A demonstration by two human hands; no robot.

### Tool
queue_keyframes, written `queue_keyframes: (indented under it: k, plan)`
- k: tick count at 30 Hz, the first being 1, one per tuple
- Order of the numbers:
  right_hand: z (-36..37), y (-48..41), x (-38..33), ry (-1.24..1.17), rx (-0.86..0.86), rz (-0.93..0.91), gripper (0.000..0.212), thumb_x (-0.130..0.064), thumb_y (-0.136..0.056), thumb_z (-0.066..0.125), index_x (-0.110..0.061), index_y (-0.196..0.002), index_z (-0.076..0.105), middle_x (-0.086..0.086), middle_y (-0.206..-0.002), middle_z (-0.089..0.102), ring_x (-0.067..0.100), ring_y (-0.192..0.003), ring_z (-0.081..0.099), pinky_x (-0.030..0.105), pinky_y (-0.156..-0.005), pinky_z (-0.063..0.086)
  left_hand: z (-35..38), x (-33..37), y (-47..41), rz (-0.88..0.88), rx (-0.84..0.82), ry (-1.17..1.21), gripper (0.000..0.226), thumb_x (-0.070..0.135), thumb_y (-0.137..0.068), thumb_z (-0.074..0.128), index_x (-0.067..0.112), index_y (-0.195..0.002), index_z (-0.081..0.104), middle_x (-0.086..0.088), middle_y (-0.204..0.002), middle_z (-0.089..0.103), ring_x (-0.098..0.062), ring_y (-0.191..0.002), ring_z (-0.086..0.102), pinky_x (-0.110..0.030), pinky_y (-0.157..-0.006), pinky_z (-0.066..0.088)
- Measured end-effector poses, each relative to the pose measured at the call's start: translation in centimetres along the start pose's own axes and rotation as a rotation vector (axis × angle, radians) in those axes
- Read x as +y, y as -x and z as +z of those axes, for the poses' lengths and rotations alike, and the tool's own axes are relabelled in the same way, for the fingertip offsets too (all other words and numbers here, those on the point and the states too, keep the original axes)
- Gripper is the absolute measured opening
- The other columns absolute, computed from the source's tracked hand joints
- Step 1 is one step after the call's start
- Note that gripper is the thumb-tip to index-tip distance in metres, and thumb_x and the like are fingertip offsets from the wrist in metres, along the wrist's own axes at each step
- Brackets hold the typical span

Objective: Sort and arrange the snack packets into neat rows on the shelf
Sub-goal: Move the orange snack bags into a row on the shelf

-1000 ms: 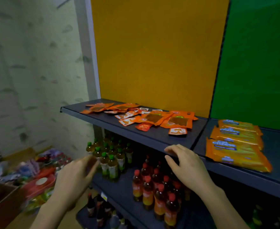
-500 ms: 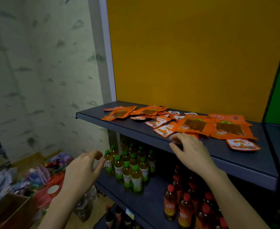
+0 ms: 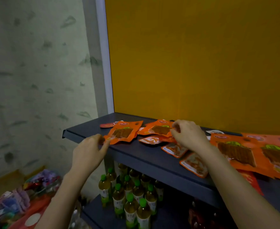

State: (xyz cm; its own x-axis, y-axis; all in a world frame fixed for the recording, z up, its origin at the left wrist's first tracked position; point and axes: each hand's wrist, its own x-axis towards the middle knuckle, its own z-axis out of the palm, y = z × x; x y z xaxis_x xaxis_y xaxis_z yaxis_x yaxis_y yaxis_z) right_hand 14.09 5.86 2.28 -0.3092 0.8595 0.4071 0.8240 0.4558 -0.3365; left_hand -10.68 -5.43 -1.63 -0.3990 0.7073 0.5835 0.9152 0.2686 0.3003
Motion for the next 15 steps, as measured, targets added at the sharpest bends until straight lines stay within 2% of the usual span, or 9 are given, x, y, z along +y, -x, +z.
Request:
queue_keyframes:
  k: [3,6,9,11,15]
  plan:
    - [0.6,-2.6,-0.5,0.117,-0.055,0.089,0.037,-0.036,-0.093,0.046,-0.01,-0.116,0.059,0.013,-0.118,0.061,0.033,-0.108,0.057,0.038,-0.084,0.047,2.3,-0.3,-3.4,-0.064,-0.071,0.003,0.044,0.055,-0.088,0.045,0.016,-0.1,0.063,-0.004,-0.101,0.067,-0.022,-0.095,0.061,-0.03,-0.069,0.043]
    - [1.1,-4.4,-1.1,0.241,-0.136,0.154,0.046,-0.045,-0.094,0.042,-0.006,-0.112,0.058,0.014,-0.119,0.059,0.034,-0.109,0.055,0.034,-0.078,0.043,4.5,-1.1,-6.7,-0.112,-0.195,-0.024,0.067,0.071,-0.08,0.039,0.01,-0.097,0.06,-0.01,-0.097,0.065,-0.027,-0.094,0.061,-0.035,-0.074,0.048]
    - [1.9,-5.9,-1.7,0.306,-0.209,0.252,0.061,-0.059,-0.091,0.035,-0.007,-0.114,0.058,0.013,-0.124,0.057,0.033,-0.114,0.053,0.036,-0.084,0.044,6.2,-1.8,-9.5,-0.164,-0.371,0.001,0.093,0.084,-0.067,0.036,0.007,-0.116,0.054,-0.016,-0.115,0.061,-0.031,-0.106,0.057,-0.041,-0.087,0.048]
    - [2.5,-6.7,-1.9,0.348,-0.27,0.328,0.068,-0.065,-0.089,0.031,-0.009,-0.119,0.057,0.012,-0.131,0.054,0.032,-0.12,0.05,0.038,-0.091,0.044,7.1,-1.9,-10.9,-0.148,-0.476,0.06,0.102,0.085,-0.062,0.043,0.009,-0.13,0.045,-0.015,-0.129,0.055,-0.031,-0.115,0.054,-0.044,-0.095,0.046]
    - [4.2,-8.0,-2.2,0.336,-0.353,0.473,0.084,-0.076,-0.081,0.029,-0.012,-0.131,0.051,0.011,-0.143,0.044,0.032,-0.129,0.043,0.041,-0.101,0.038,8.4,-2.2,-12.8,-0.085,-0.522,0.068,0.112,0.079,-0.053,0.061,0.009,-0.136,0.034,-0.011,-0.139,0.046,-0.029,-0.124,0.046,-0.044,-0.097,0.046]
